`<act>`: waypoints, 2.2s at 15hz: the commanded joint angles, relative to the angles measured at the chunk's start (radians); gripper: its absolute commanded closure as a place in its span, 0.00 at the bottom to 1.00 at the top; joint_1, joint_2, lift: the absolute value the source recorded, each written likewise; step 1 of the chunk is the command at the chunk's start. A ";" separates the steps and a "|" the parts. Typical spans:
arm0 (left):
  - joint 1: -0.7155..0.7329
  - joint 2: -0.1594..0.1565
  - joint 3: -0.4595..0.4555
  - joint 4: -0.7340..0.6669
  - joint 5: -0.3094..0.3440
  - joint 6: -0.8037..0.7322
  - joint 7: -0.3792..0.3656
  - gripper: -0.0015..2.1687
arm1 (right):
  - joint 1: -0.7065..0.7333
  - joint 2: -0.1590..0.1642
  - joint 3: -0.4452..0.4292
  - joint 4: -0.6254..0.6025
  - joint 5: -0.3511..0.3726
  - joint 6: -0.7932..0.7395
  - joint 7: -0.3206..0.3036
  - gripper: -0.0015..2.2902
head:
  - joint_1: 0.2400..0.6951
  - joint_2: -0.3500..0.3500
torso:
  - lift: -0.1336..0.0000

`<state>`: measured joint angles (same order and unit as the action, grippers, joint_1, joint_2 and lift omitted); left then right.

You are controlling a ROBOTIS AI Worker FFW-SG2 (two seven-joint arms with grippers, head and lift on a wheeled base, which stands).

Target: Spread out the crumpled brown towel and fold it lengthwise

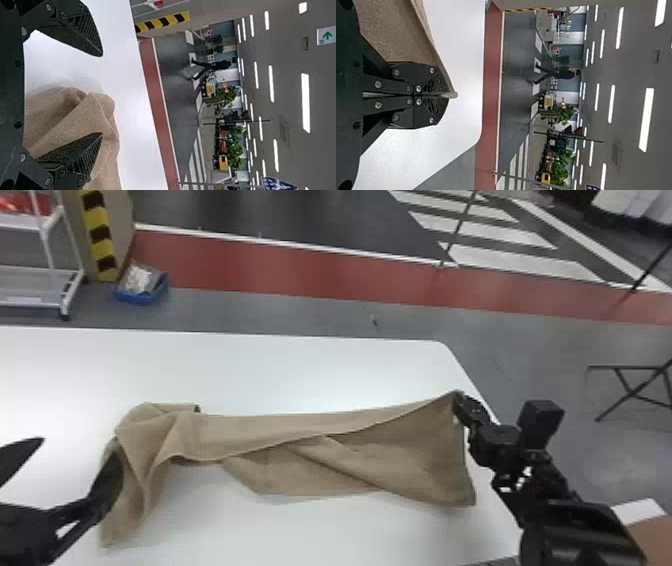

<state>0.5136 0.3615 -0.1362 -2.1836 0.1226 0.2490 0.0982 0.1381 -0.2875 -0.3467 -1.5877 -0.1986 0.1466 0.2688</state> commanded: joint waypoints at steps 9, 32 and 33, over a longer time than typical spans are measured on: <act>0.161 0.030 0.009 0.013 0.062 -0.102 -0.132 0.16 | 0.008 0.008 0.000 0.000 -0.002 -0.018 0.009 0.67 | 1.00 0.04 | 0.07; 0.097 0.008 -0.028 0.174 0.031 -0.081 -0.126 0.33 | 0.012 0.010 -0.002 0.002 -0.030 -0.049 0.015 0.67 | 1.00 0.02 | 0.07; 0.097 0.007 -0.028 0.174 0.031 -0.081 -0.124 0.35 | 0.012 0.010 -0.002 0.000 -0.030 -0.049 0.015 0.67 | 1.00 0.02 | 0.07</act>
<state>0.6105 0.3695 -0.1636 -2.0086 0.1534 0.1705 -0.0264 0.1503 -0.2776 -0.3481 -1.5877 -0.2276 0.0975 0.2837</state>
